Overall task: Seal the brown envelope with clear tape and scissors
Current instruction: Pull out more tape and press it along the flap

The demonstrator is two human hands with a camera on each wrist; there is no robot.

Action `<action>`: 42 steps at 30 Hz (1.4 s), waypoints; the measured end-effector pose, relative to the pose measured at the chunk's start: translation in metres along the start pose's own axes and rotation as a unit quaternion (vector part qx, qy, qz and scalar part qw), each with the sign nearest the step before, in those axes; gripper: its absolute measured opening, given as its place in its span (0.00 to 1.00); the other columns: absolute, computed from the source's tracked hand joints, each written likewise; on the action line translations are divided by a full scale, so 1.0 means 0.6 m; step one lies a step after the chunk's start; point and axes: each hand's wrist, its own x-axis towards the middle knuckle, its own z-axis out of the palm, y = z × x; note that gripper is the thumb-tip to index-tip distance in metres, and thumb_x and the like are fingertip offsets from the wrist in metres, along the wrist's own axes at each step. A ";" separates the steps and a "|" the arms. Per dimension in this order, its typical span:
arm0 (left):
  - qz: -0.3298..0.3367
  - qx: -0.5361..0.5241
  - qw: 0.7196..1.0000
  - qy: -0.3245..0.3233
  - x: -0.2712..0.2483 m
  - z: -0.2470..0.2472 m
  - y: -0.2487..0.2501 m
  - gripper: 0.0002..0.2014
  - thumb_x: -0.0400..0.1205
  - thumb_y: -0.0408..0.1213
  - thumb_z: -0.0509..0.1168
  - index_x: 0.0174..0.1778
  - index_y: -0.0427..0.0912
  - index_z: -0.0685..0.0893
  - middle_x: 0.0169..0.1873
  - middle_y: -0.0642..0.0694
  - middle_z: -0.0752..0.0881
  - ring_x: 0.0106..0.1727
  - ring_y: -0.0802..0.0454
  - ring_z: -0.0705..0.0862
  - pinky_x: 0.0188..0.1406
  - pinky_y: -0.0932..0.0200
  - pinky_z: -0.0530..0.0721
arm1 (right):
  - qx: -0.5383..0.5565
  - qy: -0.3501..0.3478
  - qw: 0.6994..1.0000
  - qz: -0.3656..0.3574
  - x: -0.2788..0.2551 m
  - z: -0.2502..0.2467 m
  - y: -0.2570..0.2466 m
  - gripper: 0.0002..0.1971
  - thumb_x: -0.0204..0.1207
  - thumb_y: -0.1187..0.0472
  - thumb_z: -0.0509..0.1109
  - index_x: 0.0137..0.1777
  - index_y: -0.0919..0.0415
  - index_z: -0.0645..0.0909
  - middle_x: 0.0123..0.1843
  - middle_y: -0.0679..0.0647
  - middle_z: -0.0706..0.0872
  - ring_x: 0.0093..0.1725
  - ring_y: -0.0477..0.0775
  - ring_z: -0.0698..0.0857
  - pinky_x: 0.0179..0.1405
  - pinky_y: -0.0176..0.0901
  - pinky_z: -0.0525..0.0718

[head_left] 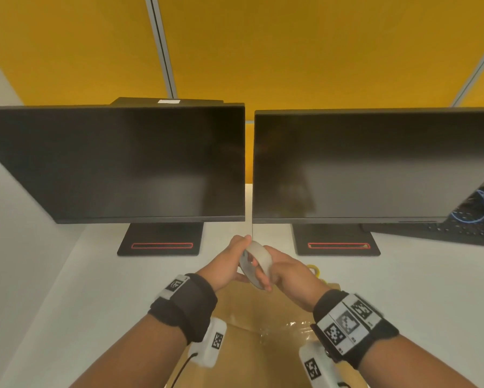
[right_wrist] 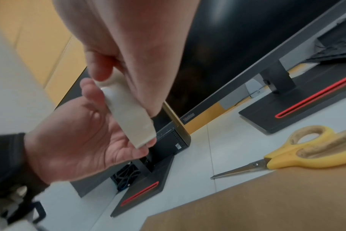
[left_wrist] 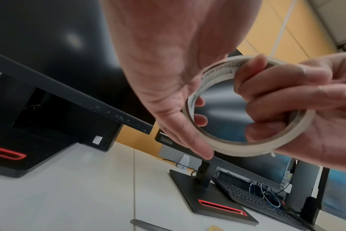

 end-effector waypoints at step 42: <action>-0.058 -0.070 0.995 0.042 -0.006 -0.001 -0.040 0.20 0.84 0.64 0.43 0.51 0.59 0.75 0.60 0.41 0.80 0.62 0.43 0.82 0.63 0.46 0.84 | -0.131 0.128 0.972 -0.144 -0.034 -0.016 0.033 0.09 0.76 0.58 0.73 0.41 0.40 0.85 0.47 0.43 0.89 0.51 0.49 0.87 0.55 0.41 0.85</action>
